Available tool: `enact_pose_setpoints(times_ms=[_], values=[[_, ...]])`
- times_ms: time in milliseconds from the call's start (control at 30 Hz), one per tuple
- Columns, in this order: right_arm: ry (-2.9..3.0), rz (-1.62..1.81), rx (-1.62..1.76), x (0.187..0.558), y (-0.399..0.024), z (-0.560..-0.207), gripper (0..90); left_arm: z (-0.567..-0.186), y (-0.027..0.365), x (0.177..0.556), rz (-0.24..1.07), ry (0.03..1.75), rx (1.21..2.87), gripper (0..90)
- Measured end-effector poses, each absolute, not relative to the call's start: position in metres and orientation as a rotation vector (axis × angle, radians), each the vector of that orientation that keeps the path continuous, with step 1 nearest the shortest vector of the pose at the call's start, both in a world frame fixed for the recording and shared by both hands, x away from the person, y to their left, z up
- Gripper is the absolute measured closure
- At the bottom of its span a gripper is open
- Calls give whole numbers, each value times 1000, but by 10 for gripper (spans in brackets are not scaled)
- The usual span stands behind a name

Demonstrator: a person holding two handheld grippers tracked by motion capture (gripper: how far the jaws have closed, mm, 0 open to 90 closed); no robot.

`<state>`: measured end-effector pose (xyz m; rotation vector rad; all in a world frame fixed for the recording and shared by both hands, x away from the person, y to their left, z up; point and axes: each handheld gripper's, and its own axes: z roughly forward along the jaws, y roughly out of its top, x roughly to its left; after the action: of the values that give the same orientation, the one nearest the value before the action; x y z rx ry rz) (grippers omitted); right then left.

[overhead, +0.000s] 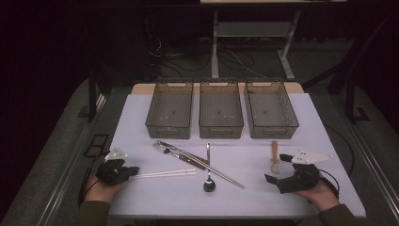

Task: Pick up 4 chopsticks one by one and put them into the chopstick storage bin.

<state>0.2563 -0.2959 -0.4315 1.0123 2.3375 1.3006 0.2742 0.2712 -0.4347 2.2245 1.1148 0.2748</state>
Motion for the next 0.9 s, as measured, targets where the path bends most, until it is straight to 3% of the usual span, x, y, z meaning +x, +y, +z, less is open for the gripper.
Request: enact_pose_setpoints(times_ms=[533,900], values=[[2341,1298,1014,257,-295,-432,32,-434,272,263,281,1123,2217,884],[2345,1294,1012,257,-295,-432,32,-416,251,269,282,1011,2117,635]])
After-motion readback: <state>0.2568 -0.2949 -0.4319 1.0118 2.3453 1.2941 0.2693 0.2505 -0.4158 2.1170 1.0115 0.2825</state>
